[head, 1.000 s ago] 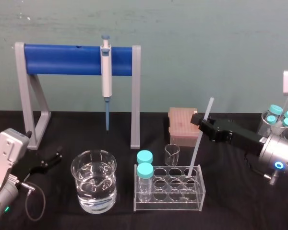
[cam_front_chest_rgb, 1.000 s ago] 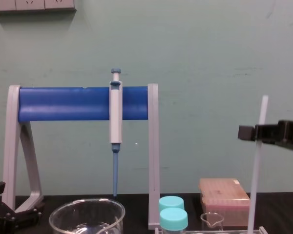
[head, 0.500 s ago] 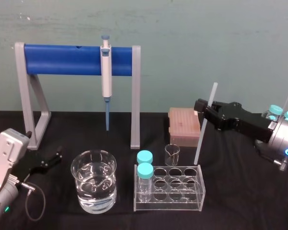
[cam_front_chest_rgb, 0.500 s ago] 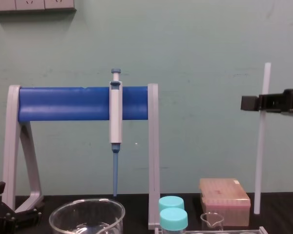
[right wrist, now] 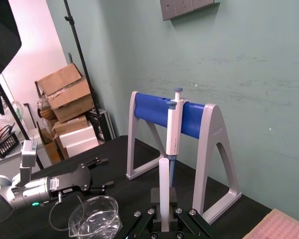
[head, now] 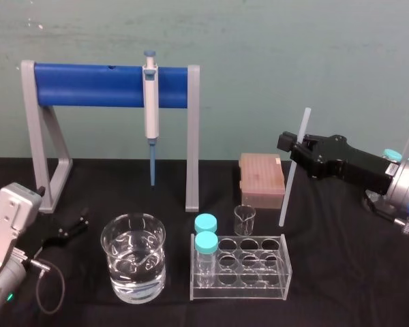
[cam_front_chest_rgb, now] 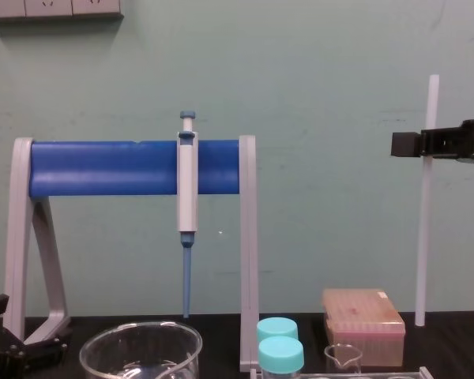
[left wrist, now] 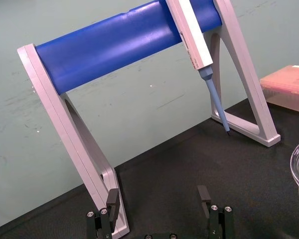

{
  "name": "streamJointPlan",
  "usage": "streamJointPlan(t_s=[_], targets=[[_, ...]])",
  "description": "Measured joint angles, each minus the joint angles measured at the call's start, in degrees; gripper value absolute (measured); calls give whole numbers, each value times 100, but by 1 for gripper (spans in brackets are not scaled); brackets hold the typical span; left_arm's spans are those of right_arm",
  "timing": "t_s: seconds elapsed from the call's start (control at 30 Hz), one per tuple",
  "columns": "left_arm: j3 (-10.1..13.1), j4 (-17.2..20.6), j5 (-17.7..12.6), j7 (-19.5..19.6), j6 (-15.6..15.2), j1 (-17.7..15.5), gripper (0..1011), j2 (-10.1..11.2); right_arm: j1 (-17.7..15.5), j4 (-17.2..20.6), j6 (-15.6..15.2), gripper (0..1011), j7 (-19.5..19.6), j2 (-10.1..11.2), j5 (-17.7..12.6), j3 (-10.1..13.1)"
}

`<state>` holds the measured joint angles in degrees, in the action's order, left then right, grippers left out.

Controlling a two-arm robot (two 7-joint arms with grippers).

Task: Pick up the stirring rod with one hand, then place it down.

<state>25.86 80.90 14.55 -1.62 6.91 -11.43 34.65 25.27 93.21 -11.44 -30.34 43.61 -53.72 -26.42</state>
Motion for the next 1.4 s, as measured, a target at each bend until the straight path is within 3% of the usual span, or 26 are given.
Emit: streamJointPlan(t_s=[1.4], targets=[[0, 0, 0, 0, 0, 0, 1005, 0, -11, -18, 11, 66, 8, -9, -16, -13]])
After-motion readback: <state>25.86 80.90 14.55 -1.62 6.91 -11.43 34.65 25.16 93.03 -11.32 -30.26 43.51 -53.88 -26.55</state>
